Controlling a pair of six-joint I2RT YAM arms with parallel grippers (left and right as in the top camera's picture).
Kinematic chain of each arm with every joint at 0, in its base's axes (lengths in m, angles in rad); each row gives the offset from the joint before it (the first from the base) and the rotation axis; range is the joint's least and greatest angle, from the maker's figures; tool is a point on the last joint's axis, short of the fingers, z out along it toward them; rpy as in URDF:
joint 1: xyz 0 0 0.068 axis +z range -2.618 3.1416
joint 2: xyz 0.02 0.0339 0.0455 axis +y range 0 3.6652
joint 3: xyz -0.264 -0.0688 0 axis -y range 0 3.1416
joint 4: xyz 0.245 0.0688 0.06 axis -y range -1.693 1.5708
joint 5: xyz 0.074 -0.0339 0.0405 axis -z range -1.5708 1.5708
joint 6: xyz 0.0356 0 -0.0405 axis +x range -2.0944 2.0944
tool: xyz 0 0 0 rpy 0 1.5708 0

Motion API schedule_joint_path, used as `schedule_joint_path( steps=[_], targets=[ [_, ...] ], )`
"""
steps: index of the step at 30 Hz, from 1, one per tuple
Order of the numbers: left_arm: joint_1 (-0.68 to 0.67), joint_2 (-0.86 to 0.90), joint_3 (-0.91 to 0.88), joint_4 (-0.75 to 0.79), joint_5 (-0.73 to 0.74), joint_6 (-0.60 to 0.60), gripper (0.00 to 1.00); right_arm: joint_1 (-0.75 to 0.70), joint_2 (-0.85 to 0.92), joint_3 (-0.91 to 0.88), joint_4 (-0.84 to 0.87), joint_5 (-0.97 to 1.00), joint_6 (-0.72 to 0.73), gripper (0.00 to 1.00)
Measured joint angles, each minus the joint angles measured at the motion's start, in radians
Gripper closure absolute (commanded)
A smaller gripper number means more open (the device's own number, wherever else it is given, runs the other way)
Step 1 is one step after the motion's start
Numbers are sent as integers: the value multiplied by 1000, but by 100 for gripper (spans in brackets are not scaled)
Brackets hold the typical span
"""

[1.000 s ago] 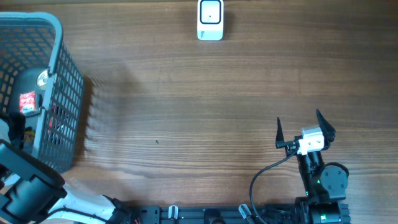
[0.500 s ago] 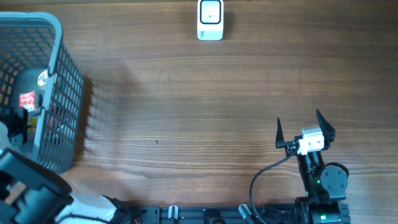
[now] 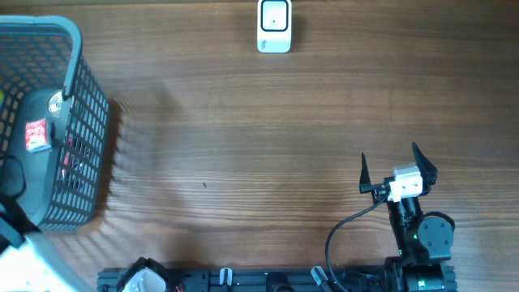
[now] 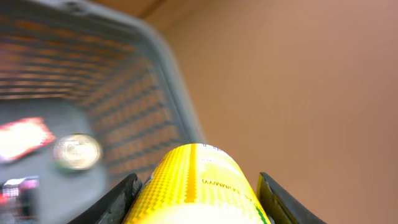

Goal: Scan the item barcode
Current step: 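Lift the yellow bottle out and set it upright on the table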

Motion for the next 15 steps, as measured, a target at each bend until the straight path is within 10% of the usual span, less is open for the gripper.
schedule_joint_path(
  steps=[9, 15],
  targets=[
    [-324, -52, 3, 29, 206, -122, 51, 0, 0, 0, 0, 0, 0, 0],
    [-740, 181, 3, 56, 107, 53, 50, 0, 0, 0, 0, 0, 0, 0]
  ],
)
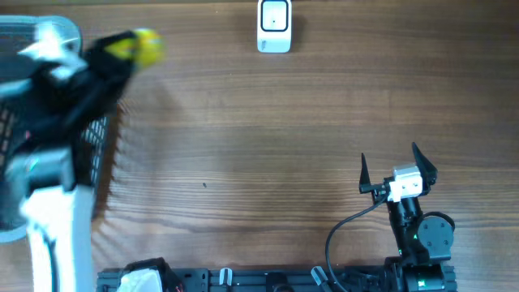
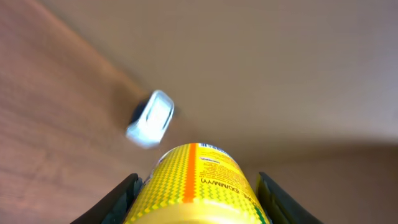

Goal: Scan the item barcode
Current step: 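Lift the yellow bottle out and set it upright on the table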

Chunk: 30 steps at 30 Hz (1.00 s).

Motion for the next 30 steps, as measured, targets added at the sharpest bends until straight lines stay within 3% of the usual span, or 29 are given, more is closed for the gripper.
schedule_joint_path(
  steps=[4, 10, 13, 16, 20, 30],
  targets=[
    [-232, 236, 0, -33, -58, 255, 49, 0, 0, 0, 0, 0, 0, 0],
    [-393, 475, 0, -160, -121, 607, 43, 0, 0, 0, 0, 0, 0, 0],
    [-423, 520, -1, -201, -169, 732, 43, 0, 0, 0, 0, 0, 0, 0],
    [-433, 531, -1, -228, -264, 813, 52, 0, 0, 0, 0, 0, 0, 0],
    [-432, 533, -1, -238, -351, 915, 44, 0, 0, 0, 0, 0, 0, 0],
    [-432, 537, -1, -238, -161, 1226, 40, 0, 0, 0, 0, 0, 0, 0]
  ],
)
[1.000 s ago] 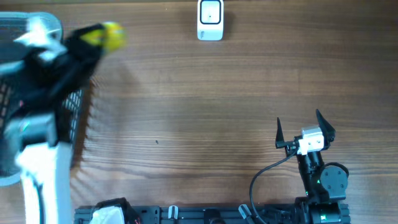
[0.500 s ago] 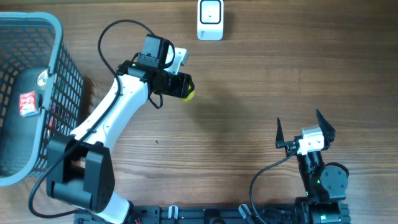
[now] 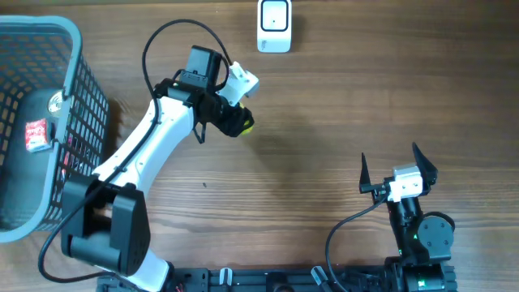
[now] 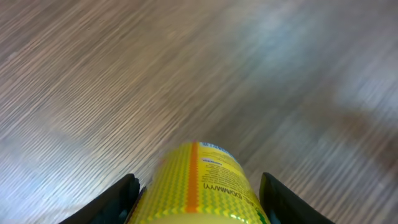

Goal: Scan the item barcode
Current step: 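Lift the yellow bottle out and set it upright on the table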

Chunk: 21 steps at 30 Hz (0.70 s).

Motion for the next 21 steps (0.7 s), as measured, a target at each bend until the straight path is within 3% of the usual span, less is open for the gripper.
schedule_joint_path(
  steps=[8, 9, 10, 13, 17, 21],
  targets=[
    [18, 182, 0, 59, 61, 118, 35, 0, 0, 0, 0, 0, 0, 0],
    [26, 208, 0, 66, 64, 121, 30, 0, 0, 0, 0, 0, 0, 0],
    [42, 216, 3, 70, 74, 122, 18, 0, 0, 0, 0, 0, 0, 0],
    [64, 228, 3, 72, 74, 125, 0, 0, 0, 0, 0, 0, 0, 0],
    [75, 233, 19, 19, 71, 94, 0, 0, 0, 0, 0, 0, 0, 0],
    [73, 220, 118, -165, 71, 76, 0, 0, 0, 0, 0, 0, 0, 0]
  ],
)
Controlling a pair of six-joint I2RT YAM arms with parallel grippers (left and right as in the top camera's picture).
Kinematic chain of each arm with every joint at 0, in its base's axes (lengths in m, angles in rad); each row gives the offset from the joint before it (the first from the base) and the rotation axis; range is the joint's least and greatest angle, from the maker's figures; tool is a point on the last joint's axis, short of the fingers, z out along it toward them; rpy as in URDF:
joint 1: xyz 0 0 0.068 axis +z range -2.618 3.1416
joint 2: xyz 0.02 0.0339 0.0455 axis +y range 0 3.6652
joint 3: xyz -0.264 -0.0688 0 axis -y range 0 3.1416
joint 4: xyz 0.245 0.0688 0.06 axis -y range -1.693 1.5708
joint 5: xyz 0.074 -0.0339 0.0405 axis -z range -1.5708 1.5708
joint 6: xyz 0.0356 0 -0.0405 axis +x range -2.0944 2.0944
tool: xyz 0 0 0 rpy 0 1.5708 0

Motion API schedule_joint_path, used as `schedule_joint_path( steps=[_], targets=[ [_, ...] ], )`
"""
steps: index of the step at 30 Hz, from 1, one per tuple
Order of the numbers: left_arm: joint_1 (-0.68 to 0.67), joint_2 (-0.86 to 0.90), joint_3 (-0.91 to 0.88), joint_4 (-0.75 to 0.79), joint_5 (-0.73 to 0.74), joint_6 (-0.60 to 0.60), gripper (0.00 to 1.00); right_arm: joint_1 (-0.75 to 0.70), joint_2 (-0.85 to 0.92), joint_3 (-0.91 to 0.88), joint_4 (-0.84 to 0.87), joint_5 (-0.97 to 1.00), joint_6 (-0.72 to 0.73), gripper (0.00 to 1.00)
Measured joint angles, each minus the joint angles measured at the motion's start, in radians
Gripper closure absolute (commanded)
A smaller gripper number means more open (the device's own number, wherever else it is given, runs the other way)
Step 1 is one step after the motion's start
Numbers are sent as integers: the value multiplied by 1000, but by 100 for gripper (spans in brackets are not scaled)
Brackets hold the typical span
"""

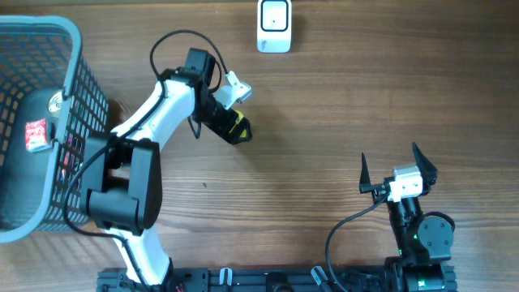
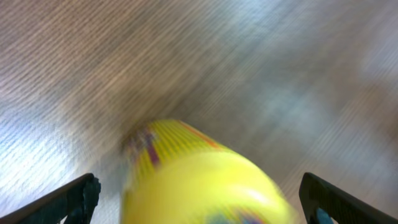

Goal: Scan the item barcode
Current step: 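Lift the yellow bottle out and set it upright on the table, then reach the left gripper into the basket and grasp the red snack pack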

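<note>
The yellow can (image 2: 199, 180) shows blurred in the left wrist view, low over the wood between the two fingers. My left gripper (image 2: 199, 186) is open wide, its fingertips (image 2: 84, 193) standing well clear of the can's sides. From overhead the can (image 1: 238, 128) is at the table's middle left, under the left gripper (image 1: 230, 120). The white barcode scanner (image 1: 274, 26) stands at the far edge, above and right of the can. My right gripper (image 1: 399, 170) is open and holds nothing at the near right.
A grey mesh basket (image 1: 77, 57) with a few items inside fills the far left. The left arm reaches from the near left across the basket's right side. The right arm's base and cable sit at the near right edge.
The left gripper has opened wide and let go of the yellow can, which now shows blurred between the spread fingers. The wrist has turned a little. The right arm is unchanged.
My left gripper held the yellow can over the basket. Then it carried the can beyond the basket's corner with the scanner in view. Later it held the can low over the table's middle left. Now the fingers are open around it.
</note>
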Motion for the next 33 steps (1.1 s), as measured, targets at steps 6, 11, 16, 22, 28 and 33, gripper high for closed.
schedule_joint_path(
  steps=[6, 11, 16, 22, 28, 33],
  targets=[
    [-1, -194, 162, -140, -3, -66, 0, 0, 0, 0, 0, 0, 0, 0],
    [1, -468, 323, -64, -235, -363, 0, 0, 0, 0, 0, 0, 0, 0],
    [192, -670, 476, -54, -652, -686, 0, 0, 0, 0, 0, 0, 0, 0],
    [717, -608, 498, -125, -658, -896, 0, 0, 0, 0, 0, 0, 0, 0],
    [857, -229, 484, -177, -504, -786, 0, 0, 0, 0, 0, 0, 0, 0],
    [861, 9, 480, -230, -470, -581, 0, 0, 0, 0, 0, 0, 0, 0]
  ],
)
